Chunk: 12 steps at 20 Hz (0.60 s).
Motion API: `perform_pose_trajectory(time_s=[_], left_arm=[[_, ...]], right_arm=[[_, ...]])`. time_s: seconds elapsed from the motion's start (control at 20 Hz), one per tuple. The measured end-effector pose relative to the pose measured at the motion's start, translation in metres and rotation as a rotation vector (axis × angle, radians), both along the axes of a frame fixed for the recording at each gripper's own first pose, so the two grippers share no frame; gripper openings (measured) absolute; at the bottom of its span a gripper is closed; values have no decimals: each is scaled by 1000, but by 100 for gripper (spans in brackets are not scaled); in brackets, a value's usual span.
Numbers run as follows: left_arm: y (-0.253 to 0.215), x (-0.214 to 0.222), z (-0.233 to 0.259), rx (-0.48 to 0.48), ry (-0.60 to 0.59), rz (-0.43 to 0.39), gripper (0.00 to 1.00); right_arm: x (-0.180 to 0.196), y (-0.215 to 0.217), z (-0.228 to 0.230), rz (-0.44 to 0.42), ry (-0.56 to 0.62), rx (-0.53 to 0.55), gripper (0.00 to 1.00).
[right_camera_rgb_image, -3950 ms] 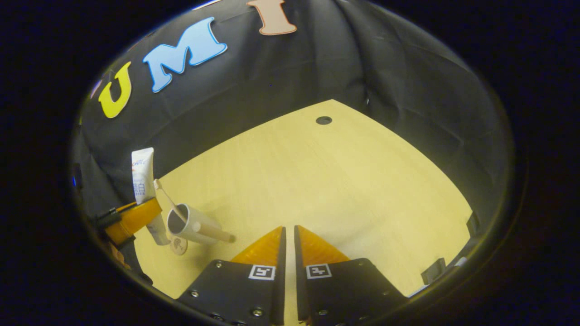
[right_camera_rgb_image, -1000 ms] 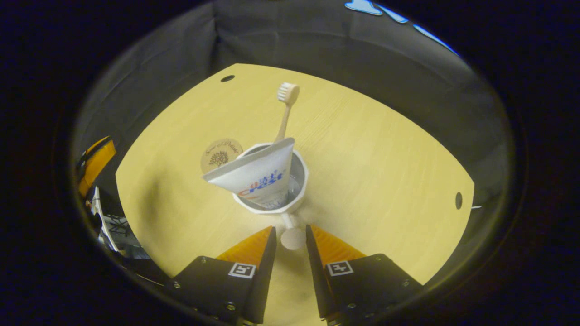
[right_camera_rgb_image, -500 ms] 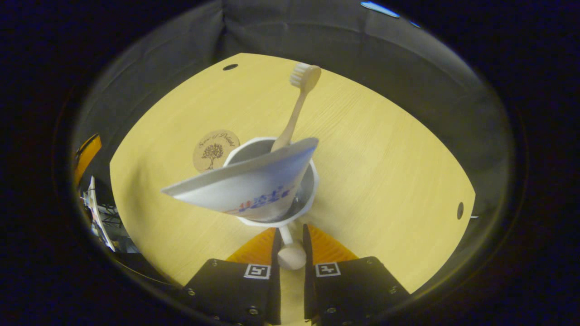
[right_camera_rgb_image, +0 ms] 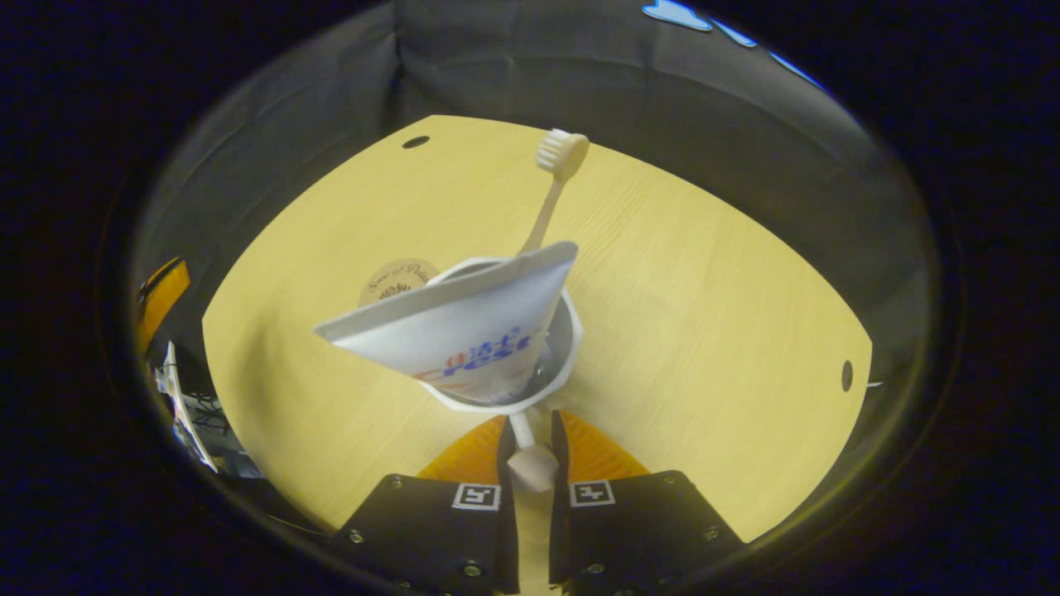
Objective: Put the toothbrush and toothpaste on the desktop into the cup, then pick up the cup and place it on the coaster on the desktop.
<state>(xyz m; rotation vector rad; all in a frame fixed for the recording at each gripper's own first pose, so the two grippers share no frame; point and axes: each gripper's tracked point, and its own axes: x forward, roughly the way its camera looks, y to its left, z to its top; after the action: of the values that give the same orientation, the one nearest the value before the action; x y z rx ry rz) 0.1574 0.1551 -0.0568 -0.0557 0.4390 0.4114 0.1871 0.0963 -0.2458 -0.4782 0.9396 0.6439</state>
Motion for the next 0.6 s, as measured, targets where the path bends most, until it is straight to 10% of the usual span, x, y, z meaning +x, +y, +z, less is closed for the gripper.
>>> perform_pose_trajectory(time_s=[0.6], left_arm=[[37, -24, -3, -19, 10, 57, 44]], right_arm=[[-12, 93, 10, 85, -8, 58, 15]])
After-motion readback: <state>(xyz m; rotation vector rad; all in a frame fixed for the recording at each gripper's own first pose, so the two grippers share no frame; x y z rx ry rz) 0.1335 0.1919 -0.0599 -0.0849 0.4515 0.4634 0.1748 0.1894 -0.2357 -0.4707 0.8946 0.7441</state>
